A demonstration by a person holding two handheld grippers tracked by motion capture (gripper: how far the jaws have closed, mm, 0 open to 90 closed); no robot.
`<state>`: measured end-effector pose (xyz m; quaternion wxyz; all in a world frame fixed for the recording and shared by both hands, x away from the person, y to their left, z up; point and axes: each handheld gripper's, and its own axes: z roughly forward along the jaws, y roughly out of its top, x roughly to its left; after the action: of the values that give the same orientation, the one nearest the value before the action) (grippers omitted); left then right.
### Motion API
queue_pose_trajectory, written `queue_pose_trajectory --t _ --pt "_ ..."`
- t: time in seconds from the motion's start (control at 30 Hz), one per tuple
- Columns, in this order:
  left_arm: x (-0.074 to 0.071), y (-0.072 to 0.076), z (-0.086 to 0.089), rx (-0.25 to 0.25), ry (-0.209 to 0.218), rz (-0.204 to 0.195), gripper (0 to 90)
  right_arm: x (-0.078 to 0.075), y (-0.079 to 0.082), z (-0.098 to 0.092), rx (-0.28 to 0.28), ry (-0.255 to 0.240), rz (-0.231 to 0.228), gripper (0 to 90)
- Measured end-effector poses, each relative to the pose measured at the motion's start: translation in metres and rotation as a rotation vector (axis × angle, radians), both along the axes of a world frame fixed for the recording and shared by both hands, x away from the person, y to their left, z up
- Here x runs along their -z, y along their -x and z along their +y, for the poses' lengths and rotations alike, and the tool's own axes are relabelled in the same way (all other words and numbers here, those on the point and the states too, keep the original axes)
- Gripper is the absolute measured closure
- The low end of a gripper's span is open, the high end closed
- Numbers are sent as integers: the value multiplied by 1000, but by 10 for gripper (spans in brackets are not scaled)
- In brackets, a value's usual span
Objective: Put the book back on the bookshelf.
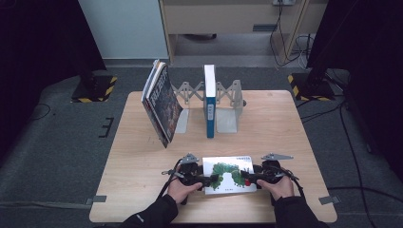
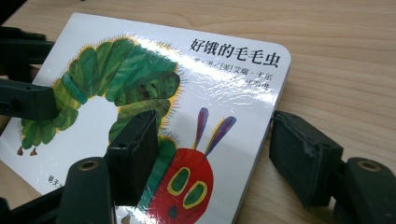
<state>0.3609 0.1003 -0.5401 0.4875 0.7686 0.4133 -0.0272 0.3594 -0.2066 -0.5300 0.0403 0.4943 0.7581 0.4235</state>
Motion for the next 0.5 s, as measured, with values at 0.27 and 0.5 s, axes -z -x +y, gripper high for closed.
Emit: queue_pose_trajectory --t 0.27,0.5 --pt "-1 1 0 8 11 26 239 -2 -1 5 -36 -11 -16 353" --pt "-5 5 -2 37 42 59 326 -6 -1 5 -44 -32 -45 395"
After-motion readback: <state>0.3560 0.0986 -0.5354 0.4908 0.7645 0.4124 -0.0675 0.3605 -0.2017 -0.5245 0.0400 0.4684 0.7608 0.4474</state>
